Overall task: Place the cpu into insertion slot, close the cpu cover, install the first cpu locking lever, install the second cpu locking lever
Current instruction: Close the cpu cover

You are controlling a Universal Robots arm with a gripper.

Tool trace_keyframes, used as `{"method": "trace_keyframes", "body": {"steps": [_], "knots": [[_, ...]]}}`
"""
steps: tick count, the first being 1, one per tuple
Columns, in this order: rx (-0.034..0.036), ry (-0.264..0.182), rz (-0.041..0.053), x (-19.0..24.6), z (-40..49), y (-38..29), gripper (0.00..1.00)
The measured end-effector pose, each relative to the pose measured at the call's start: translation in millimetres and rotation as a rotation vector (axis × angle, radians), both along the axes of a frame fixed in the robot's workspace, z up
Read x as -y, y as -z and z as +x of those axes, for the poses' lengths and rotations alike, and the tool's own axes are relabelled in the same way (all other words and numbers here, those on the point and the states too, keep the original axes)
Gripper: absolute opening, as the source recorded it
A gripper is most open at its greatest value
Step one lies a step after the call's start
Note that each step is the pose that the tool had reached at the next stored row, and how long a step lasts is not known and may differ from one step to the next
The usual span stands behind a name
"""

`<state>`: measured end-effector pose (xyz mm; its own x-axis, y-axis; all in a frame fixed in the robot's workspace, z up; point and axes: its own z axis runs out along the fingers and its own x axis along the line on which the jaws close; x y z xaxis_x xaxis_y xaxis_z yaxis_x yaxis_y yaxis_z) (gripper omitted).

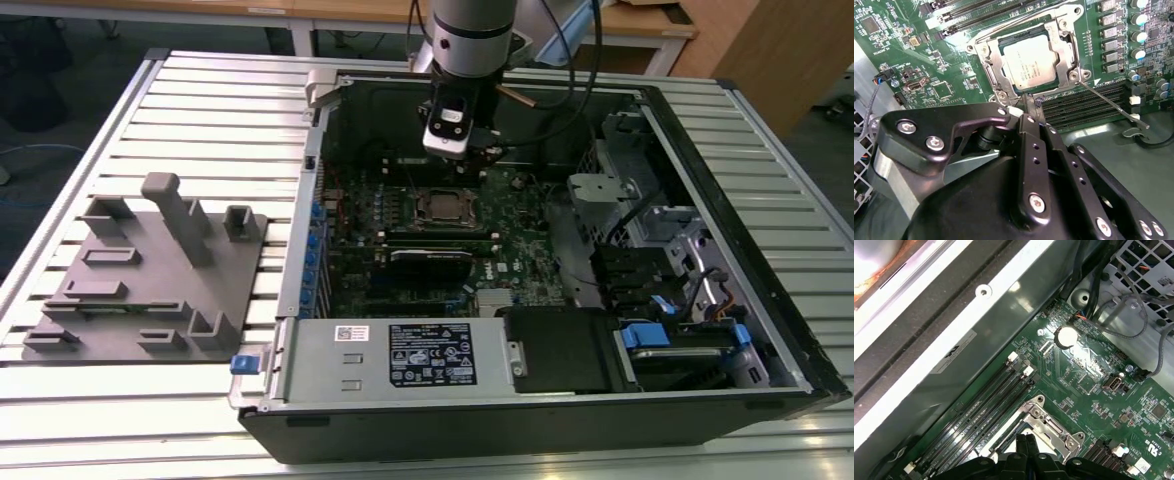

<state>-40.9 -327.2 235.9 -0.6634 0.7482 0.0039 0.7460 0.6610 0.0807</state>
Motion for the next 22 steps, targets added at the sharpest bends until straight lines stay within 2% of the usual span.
{"method": "trace_keyframes", "body": {"steps": [5,11,19,22], "knots": [[0.0000,-0.005,0.0000,0.0,0.0,0.0,0.10],[0.0001,-0.045,0.0000,0.0,0.0,0.0,0.10],[0.0000,-0.046,0.0000,0.0,0.0,0.0,0.10],[0.0000,-0.069,0.0000,0.0,0.0,0.0,0.10]]}}
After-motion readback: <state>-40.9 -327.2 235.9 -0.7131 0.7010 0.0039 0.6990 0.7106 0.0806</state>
